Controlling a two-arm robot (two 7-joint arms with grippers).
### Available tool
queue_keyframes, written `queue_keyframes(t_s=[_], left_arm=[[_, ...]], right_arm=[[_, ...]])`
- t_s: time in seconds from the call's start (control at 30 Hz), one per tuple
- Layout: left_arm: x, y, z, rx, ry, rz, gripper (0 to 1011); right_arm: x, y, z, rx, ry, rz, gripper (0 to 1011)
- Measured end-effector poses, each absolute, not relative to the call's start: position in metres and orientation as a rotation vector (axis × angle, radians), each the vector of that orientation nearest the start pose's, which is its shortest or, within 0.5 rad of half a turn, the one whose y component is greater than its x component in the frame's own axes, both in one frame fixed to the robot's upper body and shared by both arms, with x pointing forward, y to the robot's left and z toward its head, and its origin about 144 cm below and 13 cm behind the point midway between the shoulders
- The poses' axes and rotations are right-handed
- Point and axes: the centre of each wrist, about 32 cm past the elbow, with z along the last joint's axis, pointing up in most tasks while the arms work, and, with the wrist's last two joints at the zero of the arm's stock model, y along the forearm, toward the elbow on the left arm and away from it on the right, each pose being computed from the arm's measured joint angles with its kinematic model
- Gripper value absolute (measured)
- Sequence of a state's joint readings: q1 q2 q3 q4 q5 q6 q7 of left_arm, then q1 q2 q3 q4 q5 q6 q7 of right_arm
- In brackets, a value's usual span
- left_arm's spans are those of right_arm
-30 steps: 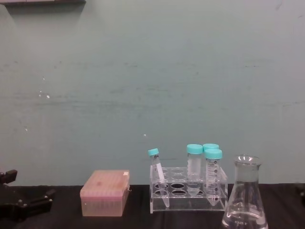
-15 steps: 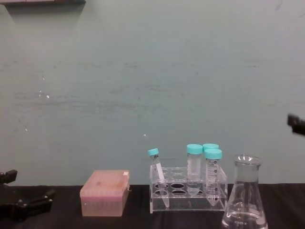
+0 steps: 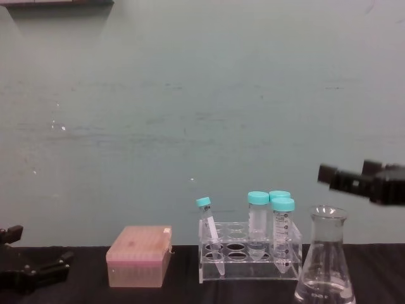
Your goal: Pick up the beaker with the right gripper, shake it three times, and then put it down.
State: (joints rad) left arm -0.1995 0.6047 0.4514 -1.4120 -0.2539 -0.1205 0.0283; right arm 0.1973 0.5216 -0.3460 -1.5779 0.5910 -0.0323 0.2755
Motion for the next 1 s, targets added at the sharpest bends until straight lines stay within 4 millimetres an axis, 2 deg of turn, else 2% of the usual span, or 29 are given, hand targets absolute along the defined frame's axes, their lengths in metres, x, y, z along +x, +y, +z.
queue_keyframes(t_s=[0.6, 1.0], left_arm=[[0.489, 0.310, 1.140, 0.304, -0.285, 1.248, 1000], [0.489, 0.310, 1.140, 0.304, -0.285, 1.248, 1000]], right_arm=[[0.488, -0.277, 1.178, -0.062, 0.071, -0.979, 1000], [0.497, -0.262, 1.164, -0.113, 0.099, -1.013, 1000]])
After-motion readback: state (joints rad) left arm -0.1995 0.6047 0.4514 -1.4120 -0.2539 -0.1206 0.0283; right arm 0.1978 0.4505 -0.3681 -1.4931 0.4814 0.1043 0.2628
